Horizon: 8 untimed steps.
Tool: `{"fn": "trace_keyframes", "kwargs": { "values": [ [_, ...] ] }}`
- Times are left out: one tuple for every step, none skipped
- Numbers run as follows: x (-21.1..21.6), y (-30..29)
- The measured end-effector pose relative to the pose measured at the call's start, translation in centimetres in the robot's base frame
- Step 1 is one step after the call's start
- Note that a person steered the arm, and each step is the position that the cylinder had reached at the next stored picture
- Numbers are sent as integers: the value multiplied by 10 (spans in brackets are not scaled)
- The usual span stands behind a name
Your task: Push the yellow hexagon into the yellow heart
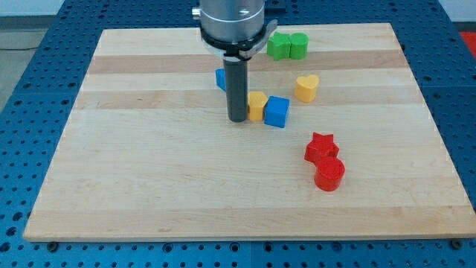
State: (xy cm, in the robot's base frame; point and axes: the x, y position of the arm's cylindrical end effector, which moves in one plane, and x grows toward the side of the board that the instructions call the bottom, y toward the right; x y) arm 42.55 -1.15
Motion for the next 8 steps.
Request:
{"fn": "trace_keyframes", "kwargs": {
  "values": [
    [-10, 18],
    [-17, 33],
    [-23, 42],
    [-26, 53],
    [-26, 54],
    [-26, 57],
    [-26, 38],
    [-16, 13]
  ]
}}
